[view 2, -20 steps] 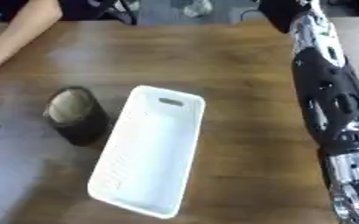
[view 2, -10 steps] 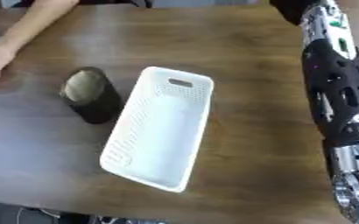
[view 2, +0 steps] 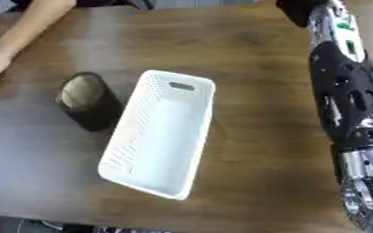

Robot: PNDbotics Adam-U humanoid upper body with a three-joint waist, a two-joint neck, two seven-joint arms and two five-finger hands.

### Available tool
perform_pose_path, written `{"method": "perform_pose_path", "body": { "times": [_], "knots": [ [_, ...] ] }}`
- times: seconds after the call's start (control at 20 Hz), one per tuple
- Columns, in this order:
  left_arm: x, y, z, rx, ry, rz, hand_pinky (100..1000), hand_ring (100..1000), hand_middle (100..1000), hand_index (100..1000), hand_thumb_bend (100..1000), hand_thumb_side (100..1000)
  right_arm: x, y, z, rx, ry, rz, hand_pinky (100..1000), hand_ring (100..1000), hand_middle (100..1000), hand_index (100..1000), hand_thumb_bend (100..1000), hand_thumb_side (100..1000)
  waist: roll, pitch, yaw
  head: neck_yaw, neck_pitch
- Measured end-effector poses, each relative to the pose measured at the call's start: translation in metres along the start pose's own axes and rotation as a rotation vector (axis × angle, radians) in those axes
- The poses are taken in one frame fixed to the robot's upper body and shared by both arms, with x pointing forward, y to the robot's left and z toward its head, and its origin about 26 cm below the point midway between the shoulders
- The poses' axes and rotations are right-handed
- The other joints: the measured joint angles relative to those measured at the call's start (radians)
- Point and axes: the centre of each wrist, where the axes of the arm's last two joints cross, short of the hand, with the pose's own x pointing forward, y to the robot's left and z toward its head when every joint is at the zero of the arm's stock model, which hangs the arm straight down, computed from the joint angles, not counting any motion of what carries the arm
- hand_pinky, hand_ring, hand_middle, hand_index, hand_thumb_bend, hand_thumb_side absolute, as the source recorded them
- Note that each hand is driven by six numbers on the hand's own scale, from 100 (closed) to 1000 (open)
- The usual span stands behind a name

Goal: Pick up objects on the table and place them in the box.

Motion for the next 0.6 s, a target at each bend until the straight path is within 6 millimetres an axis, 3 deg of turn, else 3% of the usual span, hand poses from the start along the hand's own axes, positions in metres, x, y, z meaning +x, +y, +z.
{"method": "perform_pose_path", "body": {
  "times": [0.6],
  "knots": [
    [-0.011, -0.018, -0.003, -0.039, -0.035, 0.016, 100, 173, 829, 1000, 476, 463, -0.002, 0.002, -0.002, 0.009, 0.005, -0.002, 727, 838, 942, 986, 100, 1000, 0.003, 0.000, -0.023, -0.009, -0.043]
  ]
}}
